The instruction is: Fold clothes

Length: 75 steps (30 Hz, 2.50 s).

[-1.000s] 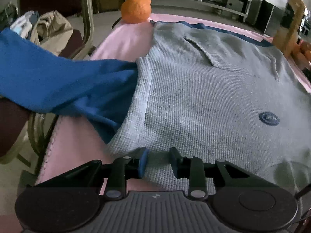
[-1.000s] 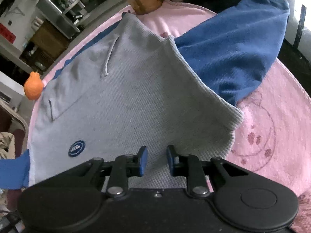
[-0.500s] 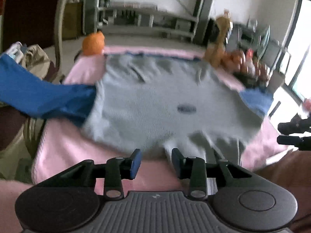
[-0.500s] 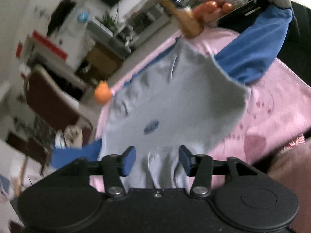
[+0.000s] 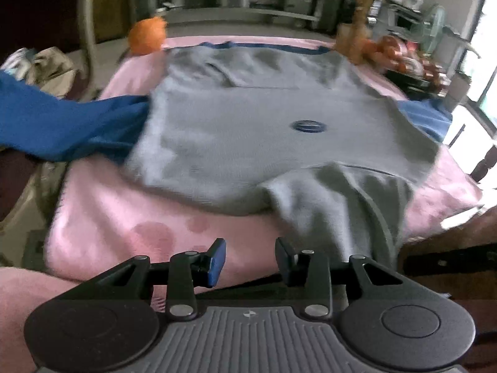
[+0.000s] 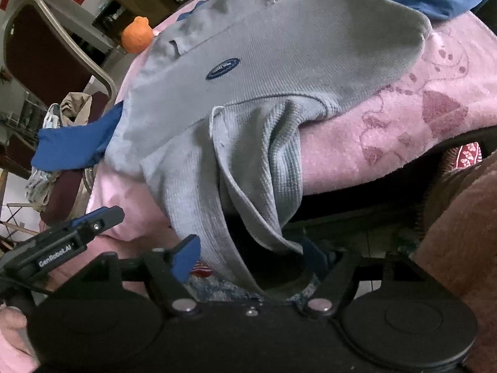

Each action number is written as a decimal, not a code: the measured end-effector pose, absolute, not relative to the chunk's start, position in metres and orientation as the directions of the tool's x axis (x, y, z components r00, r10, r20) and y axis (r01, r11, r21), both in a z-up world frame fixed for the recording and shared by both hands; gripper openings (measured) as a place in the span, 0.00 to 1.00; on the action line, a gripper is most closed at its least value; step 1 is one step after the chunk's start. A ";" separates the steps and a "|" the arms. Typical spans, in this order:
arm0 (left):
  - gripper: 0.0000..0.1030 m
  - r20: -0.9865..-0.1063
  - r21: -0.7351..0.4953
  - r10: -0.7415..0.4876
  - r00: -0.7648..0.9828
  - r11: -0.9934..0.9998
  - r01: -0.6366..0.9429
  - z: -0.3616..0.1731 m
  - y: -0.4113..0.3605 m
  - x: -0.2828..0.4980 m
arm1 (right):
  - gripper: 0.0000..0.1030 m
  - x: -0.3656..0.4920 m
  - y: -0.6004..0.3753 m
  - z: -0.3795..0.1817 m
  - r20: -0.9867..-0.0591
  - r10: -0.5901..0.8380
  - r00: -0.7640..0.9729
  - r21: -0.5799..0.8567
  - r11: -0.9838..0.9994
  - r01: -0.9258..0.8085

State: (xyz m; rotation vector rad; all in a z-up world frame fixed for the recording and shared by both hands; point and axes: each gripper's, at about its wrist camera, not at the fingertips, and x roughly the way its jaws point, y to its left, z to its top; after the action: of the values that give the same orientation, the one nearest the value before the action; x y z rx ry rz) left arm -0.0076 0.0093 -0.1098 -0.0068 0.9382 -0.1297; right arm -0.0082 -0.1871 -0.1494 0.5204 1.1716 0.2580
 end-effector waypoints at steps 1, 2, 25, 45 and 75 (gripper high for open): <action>0.36 -0.800 -0.067 -0.093 0.593 0.996 0.066 -0.107 0.018 -0.005 | 0.69 -0.008 -0.188 -0.149 -0.802 0.457 0.384 0.519 0.851 0.073; 0.36 -0.795 -0.078 -0.075 0.601 0.997 0.021 -0.104 0.028 -0.003 | 0.69 -0.008 -0.190 -0.148 -0.797 0.459 0.393 0.524 0.849 0.073; 0.41 -0.592 -0.159 0.303 0.747 0.865 -0.477 -0.024 0.320 0.093 | 0.75 0.074 -0.164 -0.033 -0.350 0.611 0.710 0.866 0.500 -0.003; 0.08 -0.472 0.122 0.407 0.782 0.909 -0.399 0.021 0.252 0.111 | 0.82 0.093 -0.178 -0.051 -0.402 0.580 0.709 0.833 0.554 0.020; 0.24 -0.711 -0.054 -0.259 0.654 0.947 0.317 -0.037 -0.161 0.124 | 0.83 0.076 -0.363 -0.108 -0.402 0.338 0.851 0.848 0.488 0.207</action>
State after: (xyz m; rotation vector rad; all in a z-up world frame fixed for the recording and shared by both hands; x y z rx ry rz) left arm 0.1241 -0.1608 -0.0375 0.0767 0.7933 -0.3270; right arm 0.0756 -0.3630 -0.1084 1.0745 0.5755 0.0854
